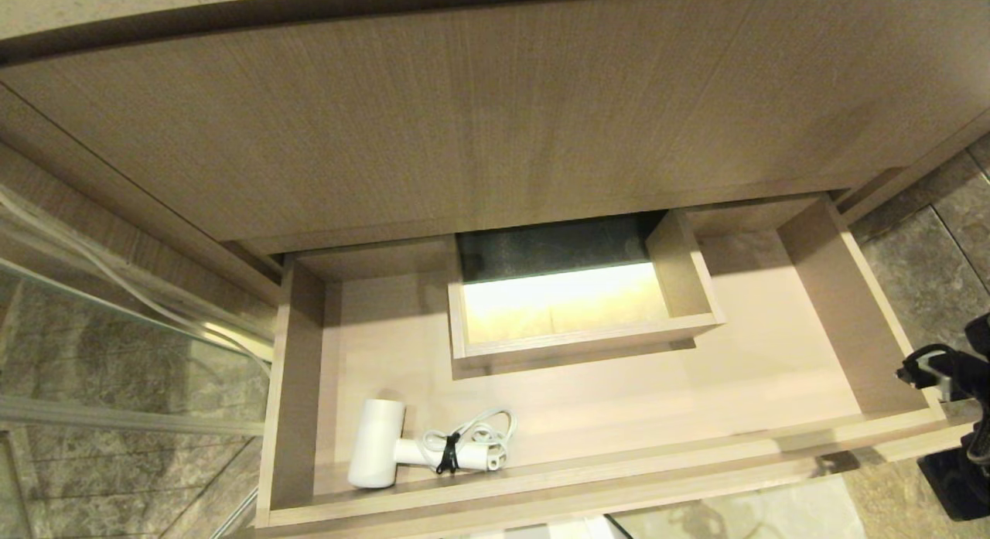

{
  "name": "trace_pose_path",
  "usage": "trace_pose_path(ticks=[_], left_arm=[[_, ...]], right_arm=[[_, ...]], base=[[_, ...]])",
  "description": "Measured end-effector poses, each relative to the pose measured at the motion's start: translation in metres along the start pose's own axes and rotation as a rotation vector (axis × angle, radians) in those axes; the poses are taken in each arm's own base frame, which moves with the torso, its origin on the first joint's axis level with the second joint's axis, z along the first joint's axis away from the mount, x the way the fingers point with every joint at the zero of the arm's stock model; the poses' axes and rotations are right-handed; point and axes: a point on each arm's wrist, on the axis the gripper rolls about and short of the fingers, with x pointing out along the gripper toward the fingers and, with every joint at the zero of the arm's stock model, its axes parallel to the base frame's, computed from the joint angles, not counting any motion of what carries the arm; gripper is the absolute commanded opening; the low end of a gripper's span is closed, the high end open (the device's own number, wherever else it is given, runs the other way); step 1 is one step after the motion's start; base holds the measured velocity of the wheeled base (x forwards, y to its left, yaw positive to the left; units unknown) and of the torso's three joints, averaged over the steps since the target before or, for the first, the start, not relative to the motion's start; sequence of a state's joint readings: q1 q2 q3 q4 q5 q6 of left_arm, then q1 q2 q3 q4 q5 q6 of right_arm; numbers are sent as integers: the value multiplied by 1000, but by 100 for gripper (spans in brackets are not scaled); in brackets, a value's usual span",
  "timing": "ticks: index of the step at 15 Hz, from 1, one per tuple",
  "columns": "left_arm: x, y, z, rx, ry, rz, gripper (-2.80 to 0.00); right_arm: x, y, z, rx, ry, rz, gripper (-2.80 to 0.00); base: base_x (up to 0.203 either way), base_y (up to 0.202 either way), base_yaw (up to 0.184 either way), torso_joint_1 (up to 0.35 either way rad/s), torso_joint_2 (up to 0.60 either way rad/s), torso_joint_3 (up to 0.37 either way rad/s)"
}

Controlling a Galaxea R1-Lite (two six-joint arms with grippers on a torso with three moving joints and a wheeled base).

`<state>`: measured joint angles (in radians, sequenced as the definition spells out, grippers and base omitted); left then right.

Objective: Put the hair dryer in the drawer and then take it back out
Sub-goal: Close the drawer

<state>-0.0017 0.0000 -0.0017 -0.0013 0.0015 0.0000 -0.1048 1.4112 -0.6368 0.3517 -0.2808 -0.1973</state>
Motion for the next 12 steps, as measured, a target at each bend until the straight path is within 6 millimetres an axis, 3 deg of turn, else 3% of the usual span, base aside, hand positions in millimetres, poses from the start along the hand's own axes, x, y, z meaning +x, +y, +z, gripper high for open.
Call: trace_pose_path(ticks=[6, 12], left_arm=[[0, 0, 0, 0, 0, 0, -280], [0, 0, 0, 0, 0, -1, -280]], right_arm=[[27, -5, -3, -67, 170, 18, -280], [49, -5, 14, -76, 211, 35, -280]], base=[[0, 0, 0, 0, 0, 0], [0, 0, 0, 0, 0, 0]])
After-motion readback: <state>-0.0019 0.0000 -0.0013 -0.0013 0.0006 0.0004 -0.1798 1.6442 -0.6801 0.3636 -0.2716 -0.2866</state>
